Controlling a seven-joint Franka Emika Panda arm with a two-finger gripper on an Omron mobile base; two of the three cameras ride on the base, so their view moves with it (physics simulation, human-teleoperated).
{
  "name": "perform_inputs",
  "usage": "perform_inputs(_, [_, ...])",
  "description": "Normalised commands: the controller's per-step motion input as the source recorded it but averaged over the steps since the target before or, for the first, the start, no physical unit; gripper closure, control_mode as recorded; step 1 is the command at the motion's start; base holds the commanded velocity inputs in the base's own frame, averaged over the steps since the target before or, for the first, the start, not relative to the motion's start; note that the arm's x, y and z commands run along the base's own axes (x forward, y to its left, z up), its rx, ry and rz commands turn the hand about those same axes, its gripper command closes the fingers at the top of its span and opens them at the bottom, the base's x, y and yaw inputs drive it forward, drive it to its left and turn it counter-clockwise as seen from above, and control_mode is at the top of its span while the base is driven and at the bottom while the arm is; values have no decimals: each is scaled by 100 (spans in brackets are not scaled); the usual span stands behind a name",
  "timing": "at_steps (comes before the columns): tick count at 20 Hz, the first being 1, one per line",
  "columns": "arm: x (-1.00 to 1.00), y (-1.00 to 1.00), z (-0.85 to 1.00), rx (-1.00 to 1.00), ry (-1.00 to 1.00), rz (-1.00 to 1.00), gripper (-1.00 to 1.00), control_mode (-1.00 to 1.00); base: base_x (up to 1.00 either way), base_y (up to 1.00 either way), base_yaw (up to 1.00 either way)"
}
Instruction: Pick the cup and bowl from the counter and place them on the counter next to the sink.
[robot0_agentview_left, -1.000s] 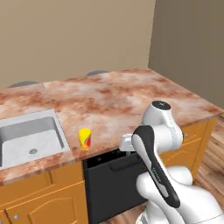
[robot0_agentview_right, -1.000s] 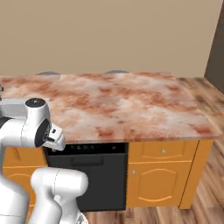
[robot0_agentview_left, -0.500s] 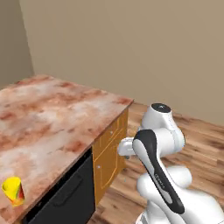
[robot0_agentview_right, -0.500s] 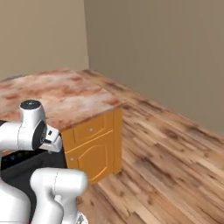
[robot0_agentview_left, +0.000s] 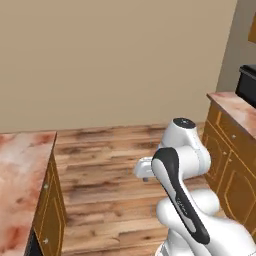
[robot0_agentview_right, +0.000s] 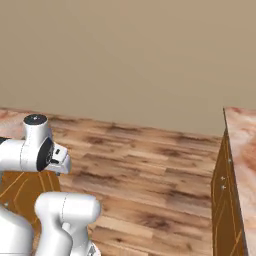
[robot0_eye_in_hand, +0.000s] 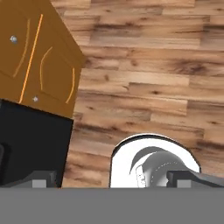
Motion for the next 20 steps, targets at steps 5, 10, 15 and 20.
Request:
perform_inputs(5, [0,0,0,0,0,0,-100,100,0,-4,-96])
perform_inputs(10, [0,0,0,0,0,0,-100,100,0,-2,-96])
perform_inputs(15, [0,0,0,0,0,0,-100,100,0,-10,-95])
perform_inputs(20, [0,0,0,0,0,0,-100,100,0,-12,-94])
